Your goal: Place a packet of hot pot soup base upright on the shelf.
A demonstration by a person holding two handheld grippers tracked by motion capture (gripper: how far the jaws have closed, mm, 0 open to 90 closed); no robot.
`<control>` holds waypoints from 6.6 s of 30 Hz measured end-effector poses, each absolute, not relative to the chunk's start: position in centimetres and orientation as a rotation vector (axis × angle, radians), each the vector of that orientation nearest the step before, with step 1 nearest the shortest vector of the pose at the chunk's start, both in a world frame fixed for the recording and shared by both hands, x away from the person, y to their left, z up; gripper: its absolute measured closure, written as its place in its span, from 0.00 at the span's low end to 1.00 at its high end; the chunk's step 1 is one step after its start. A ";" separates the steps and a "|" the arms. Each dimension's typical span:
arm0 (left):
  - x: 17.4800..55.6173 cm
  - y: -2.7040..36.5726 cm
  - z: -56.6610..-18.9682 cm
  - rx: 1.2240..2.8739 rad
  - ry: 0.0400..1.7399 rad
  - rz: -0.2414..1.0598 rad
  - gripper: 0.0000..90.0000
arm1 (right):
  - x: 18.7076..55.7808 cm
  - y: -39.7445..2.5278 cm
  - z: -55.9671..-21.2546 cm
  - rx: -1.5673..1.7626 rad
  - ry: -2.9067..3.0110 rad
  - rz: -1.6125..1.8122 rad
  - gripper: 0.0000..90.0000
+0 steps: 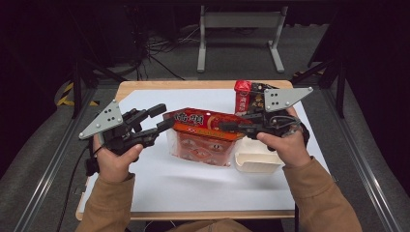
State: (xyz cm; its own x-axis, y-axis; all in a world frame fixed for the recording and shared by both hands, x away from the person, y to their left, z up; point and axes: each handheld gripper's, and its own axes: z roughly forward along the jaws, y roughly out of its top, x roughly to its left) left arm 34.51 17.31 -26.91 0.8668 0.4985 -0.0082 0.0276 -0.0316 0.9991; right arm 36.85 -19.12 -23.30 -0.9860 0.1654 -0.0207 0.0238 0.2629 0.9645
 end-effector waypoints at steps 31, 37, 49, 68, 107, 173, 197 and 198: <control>36.2 18.2 -28.4 1.645 0.524 0.423 0.33 | 38.3 -24.5 -18.7 0.395 2.288 1.684 0.99; 36.5 18.1 -28.8 1.657 0.532 0.423 0.28 | 38.8 -25.6 -18.4 0.428 2.257 1.640 0.99; 36.9 18.0 -29.2 1.670 0.555 0.440 0.21 | 39.6 -27.7 -18.4 0.497 2.210 1.605 0.99; 37.4 18.1 -29.7 1.677 0.574 0.439 0.20 | 39.9 -29.5 -19.5 0.612 2.129 1.577 0.99; 38.3 17.9 -31.1 1.663 0.589 0.413 0.20 | 40.6 -31.4 -24.8 0.765 2.087 1.554 0.99; 41.9 18.3 -34.5 1.788 0.810 0.403 0.17 | 38.2 -34.9 -29.3 0.897 1.973 1.637 0.38; 44.0 18.0 -35.7 1.778 0.845 0.428 0.22 | 36.4 -38.3 -31.3 0.955 1.997 1.448 0.39; 44.2 17.9 -35.8 1.784 0.847 0.431 0.22 | 36.4 -38.4 -31.4 0.956 1.995 1.448 0.39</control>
